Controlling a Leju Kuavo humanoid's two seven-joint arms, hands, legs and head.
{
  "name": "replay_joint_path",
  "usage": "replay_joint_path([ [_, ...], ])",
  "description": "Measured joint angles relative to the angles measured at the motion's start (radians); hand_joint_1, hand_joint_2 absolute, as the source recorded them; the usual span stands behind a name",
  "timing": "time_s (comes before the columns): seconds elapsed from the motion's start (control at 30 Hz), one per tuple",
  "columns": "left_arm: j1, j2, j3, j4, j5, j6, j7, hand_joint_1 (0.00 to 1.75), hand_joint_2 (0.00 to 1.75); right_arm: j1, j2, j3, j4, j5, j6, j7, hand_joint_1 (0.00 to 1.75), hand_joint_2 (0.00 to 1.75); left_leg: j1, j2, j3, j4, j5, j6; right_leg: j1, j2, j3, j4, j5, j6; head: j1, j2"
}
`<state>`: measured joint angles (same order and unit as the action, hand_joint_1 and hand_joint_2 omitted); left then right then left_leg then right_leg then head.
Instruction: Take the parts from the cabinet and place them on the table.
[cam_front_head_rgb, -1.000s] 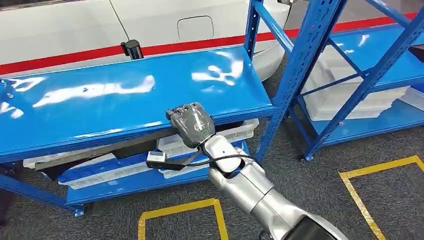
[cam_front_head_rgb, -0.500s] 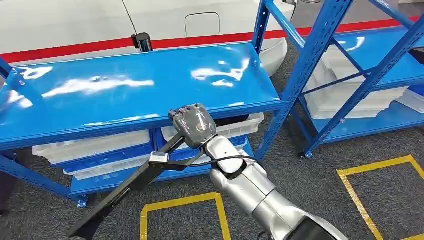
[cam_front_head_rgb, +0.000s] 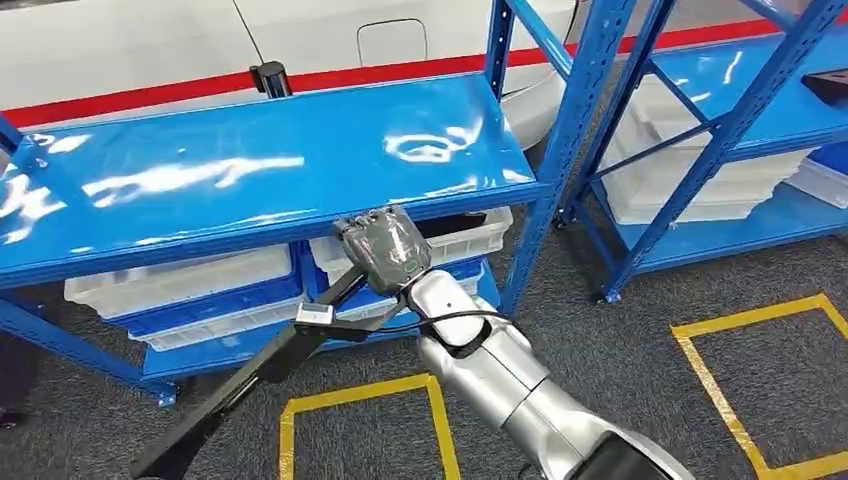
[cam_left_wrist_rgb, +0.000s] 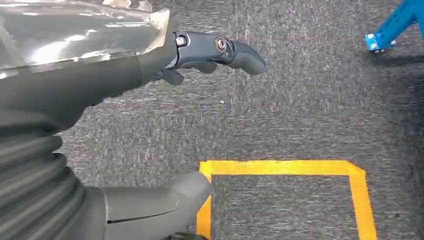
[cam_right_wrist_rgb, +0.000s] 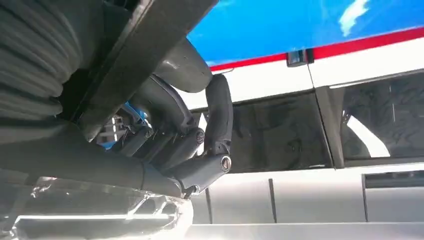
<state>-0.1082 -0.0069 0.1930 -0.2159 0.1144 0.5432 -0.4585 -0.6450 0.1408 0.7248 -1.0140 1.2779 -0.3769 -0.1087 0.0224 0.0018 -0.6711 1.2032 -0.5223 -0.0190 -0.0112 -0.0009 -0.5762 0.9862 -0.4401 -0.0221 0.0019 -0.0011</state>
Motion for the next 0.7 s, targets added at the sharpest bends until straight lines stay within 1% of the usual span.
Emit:
replay_joint_path([
  [0.03, -0.001, 0.001, 0.000, 0.000, -0.001, 0.000, 0.000, 0.00, 1.75, 0.000, 0.000, 0.000, 0.000, 0.000, 0.000, 0.000, 1.71, 1.75, 0.000, 0.000, 0.063, -0.098, 0.036, 0.005, 0.000, 0.001, -0.001, 0.001, 0.002, 0.003, 0.000, 0.000],
  [0.07, -0.002, 0.002, 0.000, 0.000, -0.003, -0.001, 0.000, 0.00, 1.75, 0.000, 0.001, 0.000, -0.001, 0.000, 0.000, 0.000, 1.71, 1.75, -0.001, -0.002, 0.118, -0.185, 0.055, 0.012, 0.000, 0.000, 0.000, 0.001, 0.004, 0.006, 0.000, 0.000],
  [0.1, -0.005, 0.003, 0.000, 0.000, -0.006, -0.002, 0.000, 0.00, 1.75, -0.001, 0.001, -0.002, -0.001, 0.000, 0.000, 0.000, 1.71, 1.75, -0.007, -0.003, 0.129, -0.208, 0.043, 0.017, 0.010, 0.000, -0.005, 0.001, 0.008, 0.013, 0.000, 0.000],
  [0.13, -0.006, 0.003, 0.000, 0.000, -0.007, -0.002, 0.000, 0.00, 1.75, -0.002, 0.001, -0.002, -0.001, 0.001, 0.000, 0.000, 1.71, 1.75, -0.011, -0.004, 0.124, -0.208, 0.049, 0.024, 0.009, -0.001, -0.008, 0.001, 0.011, 0.017, 0.001, 0.000],
  [0.17, -0.006, 0.003, 0.000, 0.000, -0.008, -0.004, 0.000, 0.00, 1.75, -0.003, 0.001, -0.002, -0.001, 0.001, 0.000, 0.000, 1.71, 1.75, -0.013, -0.004, 0.120, -0.206, 0.052, 0.028, 0.008, -0.001, -0.009, 0.001, 0.015, 0.023, 0.000, 0.000],
  [0.2, -0.006, 0.005, 0.000, 0.000, -0.007, -0.004, 0.002, 0.00, 1.75, -0.002, 0.001, -0.002, -0.001, 0.001, 0.000, 0.000, 1.71, 1.75, -0.015, -0.004, 0.118, -0.206, 0.056, 0.035, 0.006, -0.001, -0.010, -0.003, 0.020, 0.031, 0.000, 0.000],
  [0.23, -0.006, 0.005, 0.000, 0.000, -0.008, -0.004, 0.003, 0.00, 1.75, -0.003, 0.001, -0.002, -0.001, 0.002, 0.000, 0.000, 1.71, 1.75, -0.014, -0.003, 0.117, -0.216, 0.066, 0.045, 0.011, -0.001, -0.013, -0.005, 0.025, 0.039, 0.001, 0.000],
  [0.27, -0.007, 0.003, 0.000, 0.000, -0.008, -0.004, 0.005, 0.00, 1.75, -0.003, -0.001, -0.002, -0.001, 0.001, 0.000, 0.000, 1.71, 1.75, -0.006, 0.004, 0.117, -0.227, 0.078, 0.054, 0.010, -0.001, -0.026, 0.011, 0.010, 0.039, 0.001, 0.000],
  [0.3, -0.009, 0.002, 0.000, 0.000, -0.008, -0.004, 0.006, 0.00, 1.75, -0.004, -0.002, -0.003, -0.001, 0.001, 0.000, 0.000, 1.71, 1.75, -0.008, 0.005, 0.109, -0.229, 0.086, 0.064, 0.011, 0.001, -0.048, 0.059, -0.029, 0.031, 0.003, 0.000],
  [0.33, -0.010, 0.002, 0.000, 0.000, -0.008, -0.004, 0.008, 0.00, 1.75, -0.004, -0.002, -0.003, -0.001, 0.001, 0.000, 0.000, 1.71, 1.75, -0.009, 0.005, 0.101, -0.229, 0.090, 0.067, 0.009, 0.001, -0.081, 0.139, -0.073, 0.025, 0.003, 0.000],
  [0.37, -0.010, 0.002, 0.000, 0.000, -0.007, -0.004, 0.008, 0.00, 1.75, -0.002, -0.003, -0.002, -0.001, 0.002, 0.000, 0.000, 1.71, 1.75, -0.009, 0.006, 0.092, -0.228, 0.096, 0.068, 0.007, 0.001, -0.115, 0.226, -0.113, 0.022, 0.004, 0.000],
  [0.4, -0.009, 0.003, 0.000, 0.000, -0.007, -0.004, 0.008, 0.00, 1.75, 0.001, -0.006, -0.002, -0.001, 0.002, 0.000, 0.000, 1.71, 1.75, -0.010, 0.006, 0.082, -0.227, 0.103, 0.068, 0.005, 0.001, -0.143, 0.305, -0.145, 0.024, 0.003, 0.000],
  [0.43, -0.008, 0.002, 0.000, 0.000, -0.007, -0.004, 0.008, 0.00, 1.75, 0.003, -0.008, -0.003, -0.001, 0.002, 0.000, 0.000, 1.71, 1.75, -0.010, 0.006, 0.073, -0.226, 0.108, 0.067, 0.004, 0.001, -0.149, 0.336, -0.154, 0.031, 0.004, 0.000],
  [0.47, -0.008, 0.002, 0.000, 0.000, -0.007, -0.004, 0.008, 0.00, 1.75, 0.004, -0.011, -0.003, -0.001, 0.003, 0.000, 0.000, 1.71, 1.75, -0.010, 0.006, 0.066, -0.224, 0.113, 0.065, 0.003, 0.001, -0.128, 0.312, -0.146, 0.040, 0.004, 0.000],
  [0.5, -0.007, 0.000, 0.000, 0.000, -0.007, -0.004, 0.008, 0.00, 1.75, 0.003, -0.011, -0.003, -0.001, 0.004, 0.000, 0.000, 1.71, 1.75, -0.010, 0.005, 0.061, -0.222, 0.116, 0.061, 0.001, 0.000, -0.088, 0.254, -0.127, 0.048, 0.004, 0.000],
  [0.53, -0.006, -0.001, 0.000, 0.000, -0.006, -0.004, 0.008, 0.00, 1.75, 0.002, -0.011, -0.004, -0.001, 0.005, -0.001, 0.000, 1.71, 1.75, -0.010, 0.005, 0.056, -0.218, 0.119, 0.057, 0.000, 0.000, -0.013, 0.130, -0.091, 0.057, 0.004, 0.000],
  [0.57, -0.006, -0.002, 0.000, 0.000, -0.006, -0.004, 0.008, 0.00, 1.75, 0.001, -0.011, -0.004, -0.001, 0.005, -0.001, 0.001, 1.71, 1.75, -0.010, 0.005, 0.053, -0.213, 0.121, 0.055, -0.002, 0.000, 0.041, 0.043, -0.069, 0.060, 0.004, 0.000],
  [0.6, -0.007, -0.002, 0.000, 0.000, -0.006, -0.004, 0.007, 0.00, 1.75, 0.000, -0.011, -0.004, -0.003, 0.006, -0.001, 0.001, 1.71, 1.75, -0.017, 0.005, 0.047, -0.206, 0.123, 0.049, 0.003, 0.000, 0.058, -0.001, -0.072, 0.050, 0.002, 0.000],
  [0.63, -0.007, -0.002, 0.000, 0.000, -0.006, -0.004, 0.006, 0.00, 1.75, 0.000, -0.010, -0.005, -0.004, 0.006, -0.001, 0.001, 1.71, 1.75, -0.018, 0.005, 0.044, -0.205, 0.125, 0.045, 0.004, 0.001, 0.059, -0.005, -0.062, 0.046, 0.002, 0.000],
  [0.67, -0.007, -0.002, 0.000, 0.000, -0.006, -0.004, 0.006, 0.00, 1.75, 0.000, -0.011, -0.005, -0.003, 0.006, -0.002, 0.003, 1.71, 1.75, -0.016, 0.005, 0.041, -0.205, 0.131, 0.036, 0.005, 0.003, 0.055, 0.000, -0.058, 0.039, 0.002, 0.000],
  [0.7, -0.005, -0.002, 0.000, 0.000, -0.006, -0.004, 0.006, 0.00, 1.75, 0.000, -0.011, -0.006, -0.003, 0.006, -0.002, 0.003, 1.71, 1.75, -0.012, 0.005, 0.041, -0.209, 0.137, 0.029, 0.009, 0.003, 0.052, 0.003, -0.055, 0.034, 0.002, 0.000],
])
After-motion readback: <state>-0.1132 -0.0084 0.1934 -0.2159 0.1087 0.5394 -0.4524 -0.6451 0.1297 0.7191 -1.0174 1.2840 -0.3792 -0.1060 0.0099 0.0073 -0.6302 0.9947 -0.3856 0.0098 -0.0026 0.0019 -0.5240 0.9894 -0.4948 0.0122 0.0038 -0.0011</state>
